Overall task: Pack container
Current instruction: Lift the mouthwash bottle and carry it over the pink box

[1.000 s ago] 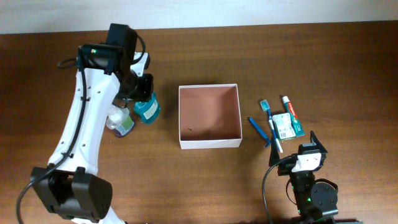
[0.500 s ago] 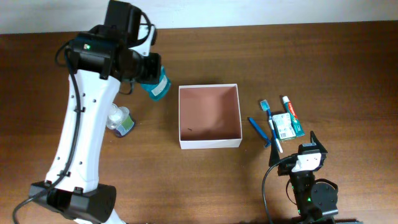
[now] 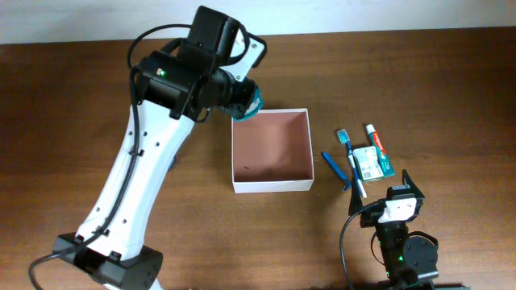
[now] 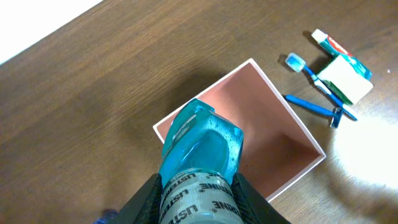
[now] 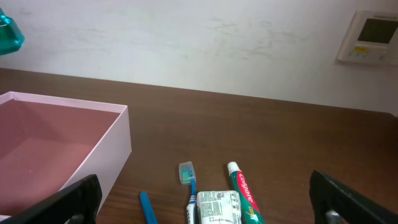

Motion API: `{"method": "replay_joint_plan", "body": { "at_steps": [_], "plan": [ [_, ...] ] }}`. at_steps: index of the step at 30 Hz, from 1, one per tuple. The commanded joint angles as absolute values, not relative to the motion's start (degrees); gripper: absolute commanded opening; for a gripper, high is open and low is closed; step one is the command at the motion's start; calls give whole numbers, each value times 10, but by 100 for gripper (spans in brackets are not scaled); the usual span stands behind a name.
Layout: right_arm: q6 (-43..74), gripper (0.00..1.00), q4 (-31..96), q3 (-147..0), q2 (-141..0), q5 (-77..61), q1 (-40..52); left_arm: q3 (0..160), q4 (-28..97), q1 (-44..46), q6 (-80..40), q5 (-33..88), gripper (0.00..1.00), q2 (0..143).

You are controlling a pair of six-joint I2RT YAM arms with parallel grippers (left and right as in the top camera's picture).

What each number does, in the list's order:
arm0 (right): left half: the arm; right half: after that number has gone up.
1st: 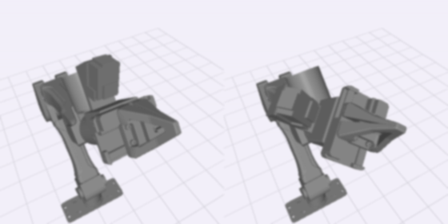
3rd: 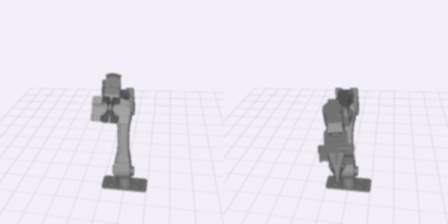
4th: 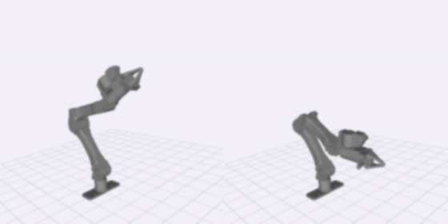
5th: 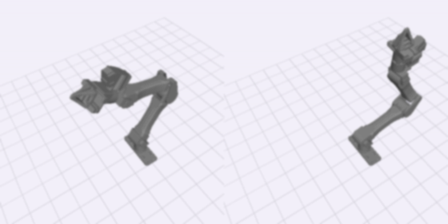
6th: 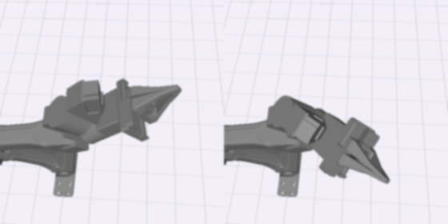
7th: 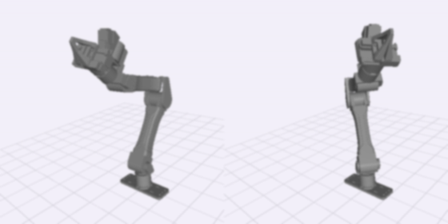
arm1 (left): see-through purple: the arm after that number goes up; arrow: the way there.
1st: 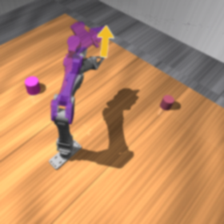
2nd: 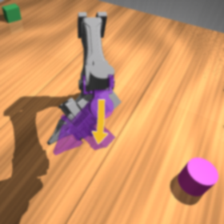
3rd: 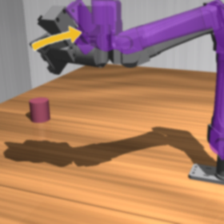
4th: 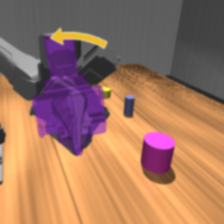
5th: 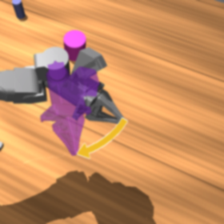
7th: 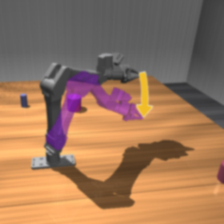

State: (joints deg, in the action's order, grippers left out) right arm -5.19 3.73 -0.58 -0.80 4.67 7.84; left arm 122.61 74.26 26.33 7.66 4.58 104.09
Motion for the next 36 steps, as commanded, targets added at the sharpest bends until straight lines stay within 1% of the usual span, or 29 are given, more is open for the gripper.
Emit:
{"method": "replay_joint_plan", "body": {
  "at_steps": [1,12,17,32,36],
  "plan": [
    [-56,98,42,-3,-3,52,73,1246,735,268,116,51,12,1028],
    [-56,98,42,-3,-3,52,73,1246,735,269,135,52,12,1080],
    [-56,98,42,-3,-3,52,73,1246,735,269,175,98,13,1104],
    [-56,98,42,-3,-3,52,73,1246,713,268,206,96,13,1151],
    [-56,98,42,-3,-3,52,73,1246,704,268,232,96,13,1166]
  ]
}}
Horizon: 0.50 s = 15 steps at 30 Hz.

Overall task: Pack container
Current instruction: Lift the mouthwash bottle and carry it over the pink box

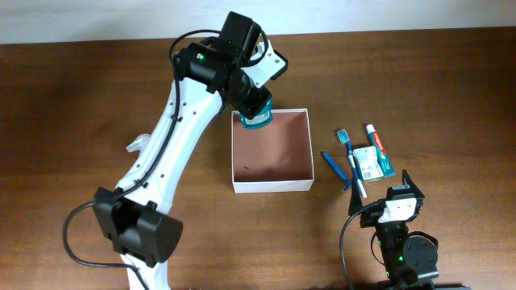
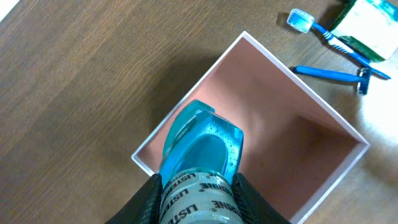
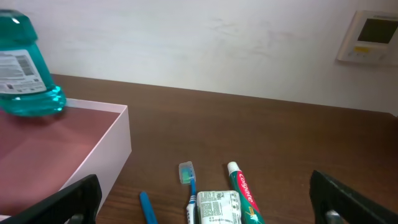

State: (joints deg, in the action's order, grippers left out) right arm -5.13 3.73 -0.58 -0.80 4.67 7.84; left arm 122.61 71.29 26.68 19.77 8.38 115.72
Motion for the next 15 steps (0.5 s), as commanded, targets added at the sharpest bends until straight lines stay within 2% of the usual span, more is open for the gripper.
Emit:
{"method": "replay_joint_plan", "body": {
  "at_steps": [1,11,15],
  "plan": [
    [-56,98,42,-3,-3,52,73,1246,703,268,243,96,13,1171],
    [-56,98,42,-3,-3,52,73,1246,703,245,301,98,13,1184],
    [-56,98,42,-3,-3,52,73,1246,703,224,318,148,13,1184]
  ]
}}
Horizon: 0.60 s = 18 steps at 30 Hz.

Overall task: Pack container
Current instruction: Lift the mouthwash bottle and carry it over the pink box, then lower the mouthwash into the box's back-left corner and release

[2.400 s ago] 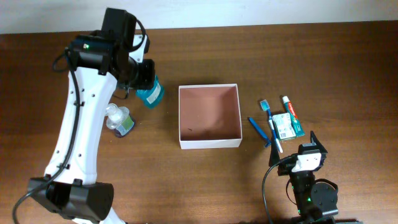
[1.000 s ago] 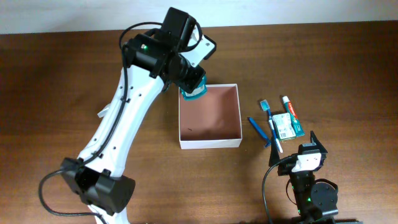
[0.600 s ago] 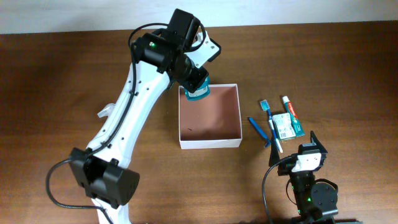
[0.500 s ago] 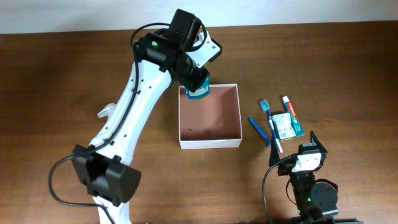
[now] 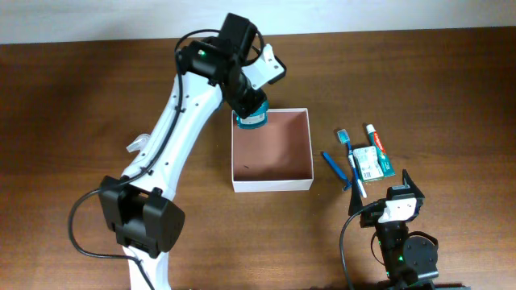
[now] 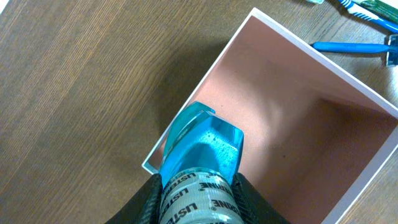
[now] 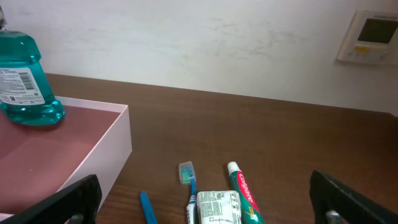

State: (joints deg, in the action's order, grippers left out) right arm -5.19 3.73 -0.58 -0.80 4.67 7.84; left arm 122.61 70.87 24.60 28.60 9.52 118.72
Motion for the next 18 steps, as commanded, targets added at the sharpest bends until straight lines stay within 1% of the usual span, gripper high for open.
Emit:
{"method": "replay_joint_plan", "body": {
  "at_steps": [1,4,5,6,18],
  "plan": [
    [-56,98,42,-3,-3,52,73,1246,703,219,319,160,14,1184],
    [-56,98,42,-3,-3,52,73,1246,703,208,319,182,14,1186],
    [-56,98,42,-3,-3,52,73,1246,703,207,319,185,17,1186],
    [-56,98,42,-3,-3,52,73,1246,703,207,319,185,18,1188],
    [-56,98,42,-3,-3,52,73,1245,703,207,336,185,18,1231]
  ]
}}
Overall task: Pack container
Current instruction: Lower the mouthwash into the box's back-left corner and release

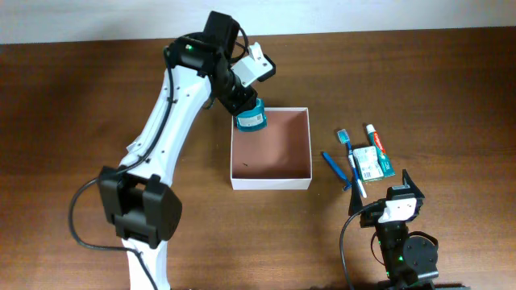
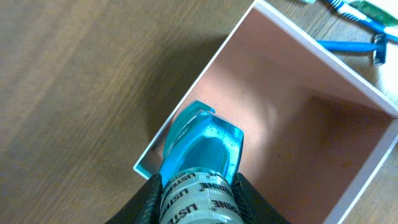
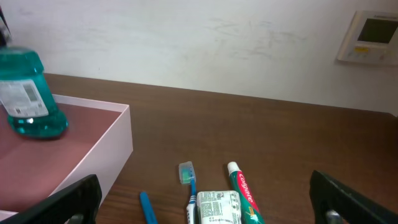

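Note:
My left gripper [image 2: 198,198] is shut on a teal mouthwash bottle [image 1: 250,119], [image 2: 202,149], holding it by the labelled neck with its base over the far-left corner of the pink open box [image 1: 300,117]. The bottle [image 3: 28,93] hangs low inside that corner. Right of the box lie a blue razor [image 1: 332,167], a toothbrush [image 1: 351,161], a white-and-green packet [image 1: 372,162] and a toothpaste tube [image 1: 376,139]. My right gripper [image 3: 202,205] rests open near the table's front edge, facing these items [image 3: 239,186].
The box floor [image 2: 298,143] is bare. A white wall with a wall panel [image 3: 372,36] stands behind the table. The left arm's white links [image 1: 161,137] stretch from the front left across the table.
The left arm has swung its wrist a little to the left and tilted the bottle. The bottle sits slightly lower at the box's far-left corner. The right gripper has not moved.
The left gripper held the mouthwash bottle high, just outside the box's far-left corner. It then had the bottle over that corner, lower each time. Now the bottle hangs low inside the corner, still gripped. The right arm stayed parked throughout.

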Motion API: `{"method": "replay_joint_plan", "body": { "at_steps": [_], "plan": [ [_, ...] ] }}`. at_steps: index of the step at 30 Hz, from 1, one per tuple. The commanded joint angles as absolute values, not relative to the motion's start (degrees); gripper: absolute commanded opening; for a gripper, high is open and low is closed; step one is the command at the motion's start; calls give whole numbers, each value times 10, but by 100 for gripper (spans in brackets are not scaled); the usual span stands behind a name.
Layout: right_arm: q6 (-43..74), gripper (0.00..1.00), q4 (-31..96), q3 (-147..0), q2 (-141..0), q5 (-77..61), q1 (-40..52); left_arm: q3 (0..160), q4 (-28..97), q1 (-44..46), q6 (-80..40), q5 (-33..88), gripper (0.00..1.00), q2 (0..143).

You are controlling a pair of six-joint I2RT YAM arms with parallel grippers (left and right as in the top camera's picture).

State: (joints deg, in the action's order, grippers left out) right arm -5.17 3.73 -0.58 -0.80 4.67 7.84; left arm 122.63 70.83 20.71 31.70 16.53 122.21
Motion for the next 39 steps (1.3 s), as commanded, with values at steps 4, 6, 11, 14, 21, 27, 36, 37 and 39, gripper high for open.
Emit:
{"method": "replay_joint_plan", "body": {
  "at_steps": [4,6,11,14,21,27,36,37,39],
  "plan": [
    [-56,98,42,-3,-3,52,73,1246,703,207,364,184,18,1238],
    [-56,98,42,-3,-3,52,73,1246,703,207,377,183,18,1238],
    [-56,98,42,-3,-3,52,73,1246,703,207,400,183,18,1240],
    [-56,98,42,-3,-3,52,73,1246,703,207,401,183,18,1244],
    [-56,98,42,-3,-3,52,73,1246,703,207,404,183,23,1261],
    [-56,98,42,-3,-3,52,73,1246,703,207,404,182,29,1261],
    [-56,98,42,-3,-3,52,73,1246,705,207,397,183,68,1261],
    [-56,98,41,-3,-3,52,73,1246,705,207,395,183,71,1261],
    [-56,98,42,-3,-3,52,73,1246,705,207,394,183,75,1261]
  ]
}}
